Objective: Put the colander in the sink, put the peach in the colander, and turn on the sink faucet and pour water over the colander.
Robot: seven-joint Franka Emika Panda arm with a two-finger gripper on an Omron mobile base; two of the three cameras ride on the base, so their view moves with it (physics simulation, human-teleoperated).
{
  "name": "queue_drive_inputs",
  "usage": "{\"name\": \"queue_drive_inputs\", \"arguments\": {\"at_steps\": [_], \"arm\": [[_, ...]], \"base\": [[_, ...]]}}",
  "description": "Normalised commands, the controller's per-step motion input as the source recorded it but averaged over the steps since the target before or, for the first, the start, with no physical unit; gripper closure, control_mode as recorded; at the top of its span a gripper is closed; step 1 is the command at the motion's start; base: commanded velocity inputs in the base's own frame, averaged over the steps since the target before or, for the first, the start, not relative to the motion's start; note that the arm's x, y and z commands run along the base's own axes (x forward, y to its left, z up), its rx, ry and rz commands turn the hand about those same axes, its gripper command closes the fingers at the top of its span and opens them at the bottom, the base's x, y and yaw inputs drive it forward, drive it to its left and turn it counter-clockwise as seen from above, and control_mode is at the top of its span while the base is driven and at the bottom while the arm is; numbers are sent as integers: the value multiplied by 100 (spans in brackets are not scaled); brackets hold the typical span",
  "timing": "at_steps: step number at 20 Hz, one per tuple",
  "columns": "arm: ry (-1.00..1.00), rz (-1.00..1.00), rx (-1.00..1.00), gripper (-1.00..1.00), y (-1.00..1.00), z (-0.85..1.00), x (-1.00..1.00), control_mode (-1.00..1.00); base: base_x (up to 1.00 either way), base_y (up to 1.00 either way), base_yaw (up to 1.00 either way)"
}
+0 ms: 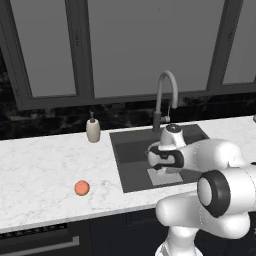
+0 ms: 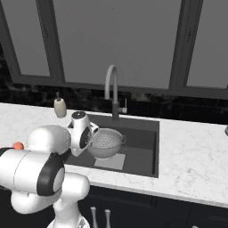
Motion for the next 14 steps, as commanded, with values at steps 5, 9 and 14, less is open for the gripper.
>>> {"name": "queue_drive_inputs", "arguments": {"at_steps": [5,9,14], "arm": [[8,0,0,100,6,-28,25,-100],[3,0,0,100,0,-36,27,-100],[0,0,0,100,0,-52,14,-100]], "base": [[0,0,0],[0,0,0],[0,0,0]]}}
